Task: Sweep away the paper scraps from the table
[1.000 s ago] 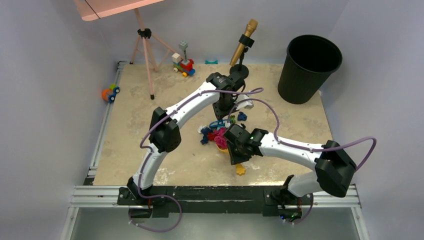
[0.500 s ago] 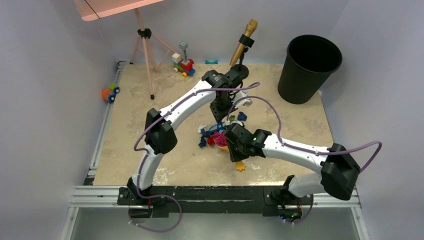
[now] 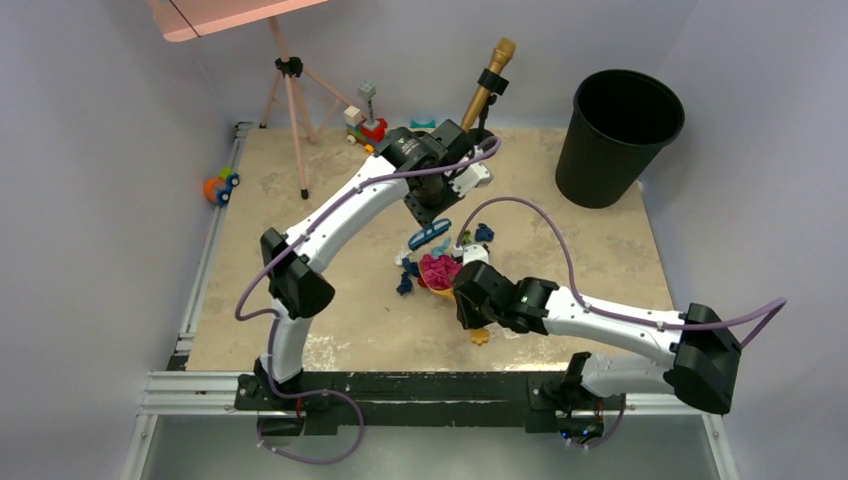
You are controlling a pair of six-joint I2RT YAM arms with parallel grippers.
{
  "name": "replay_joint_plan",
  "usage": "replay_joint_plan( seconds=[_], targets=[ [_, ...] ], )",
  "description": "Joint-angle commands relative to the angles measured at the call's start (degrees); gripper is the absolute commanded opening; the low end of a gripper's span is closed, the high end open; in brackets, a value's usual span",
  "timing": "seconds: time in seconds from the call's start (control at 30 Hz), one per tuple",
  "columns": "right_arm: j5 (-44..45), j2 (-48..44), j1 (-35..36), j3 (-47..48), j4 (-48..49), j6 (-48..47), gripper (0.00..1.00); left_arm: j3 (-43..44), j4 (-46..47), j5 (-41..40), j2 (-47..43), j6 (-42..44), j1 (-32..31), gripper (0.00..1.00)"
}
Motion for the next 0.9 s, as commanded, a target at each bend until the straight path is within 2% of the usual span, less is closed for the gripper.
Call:
replay_joint_plan(
  seconds=[0.0,0.23,0.37,0.47,0.67,0.87],
  targets=[
    [3.1,-3.12,1.44,-1.44,5.05,1.0,0.0,-1.15,2.74,-4.11,-7.42,-5.25,-0.09,0.0],
    [5.11,-8.69,2.89,-3.82,6.23,2.36,0.0,-1.21,2.26,-9.97,-8.56,-9.25,0.51,0.0],
    [7.49,-11.59,2.9,-3.28,2.78,4.27,0.0,-3.55,3.4,-11.13,-10.73,-15.65,2.93,0.0],
    [11.14,-11.46,2.79,-0.8,-3.08,7.82,0.0,-9.4,6.54,-13.02,-14.85,-19.31,4.71,0.0],
    [13.89,-10.18,2.77,4.99,-9.27,9.03,0.0,-22.35,11.37,-17.56,-24.59,-22.55,5.56,0.0],
    [15.81,-8.05,1.32,12.68,-14.61,9.14,0.0,-35.04,13.32,-17.4,-31.4,-24.32,5.56,0.0]
  ],
)
